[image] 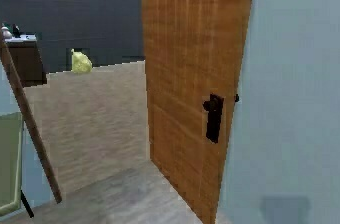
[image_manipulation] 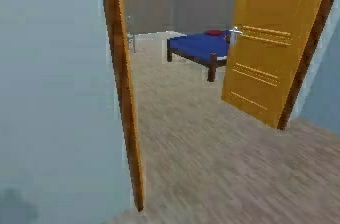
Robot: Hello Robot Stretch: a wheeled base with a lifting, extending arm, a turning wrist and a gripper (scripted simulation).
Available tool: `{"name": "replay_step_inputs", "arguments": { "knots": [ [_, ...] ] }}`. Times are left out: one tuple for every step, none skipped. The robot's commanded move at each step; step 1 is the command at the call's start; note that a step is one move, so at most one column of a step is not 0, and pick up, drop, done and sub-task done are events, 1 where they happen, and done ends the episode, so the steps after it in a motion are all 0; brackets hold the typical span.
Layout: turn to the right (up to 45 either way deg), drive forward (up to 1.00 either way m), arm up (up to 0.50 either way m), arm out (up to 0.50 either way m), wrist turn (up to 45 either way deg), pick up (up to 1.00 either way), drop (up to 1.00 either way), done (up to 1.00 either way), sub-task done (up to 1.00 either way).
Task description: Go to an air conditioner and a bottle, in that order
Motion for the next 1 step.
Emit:
{"name": "replay_step_inputs", "arguments": {
  "knots": [
    [0.0,0.80,0.00,0.00,0.0,0.00,0.00,0.00,0.00]
  ]
}}
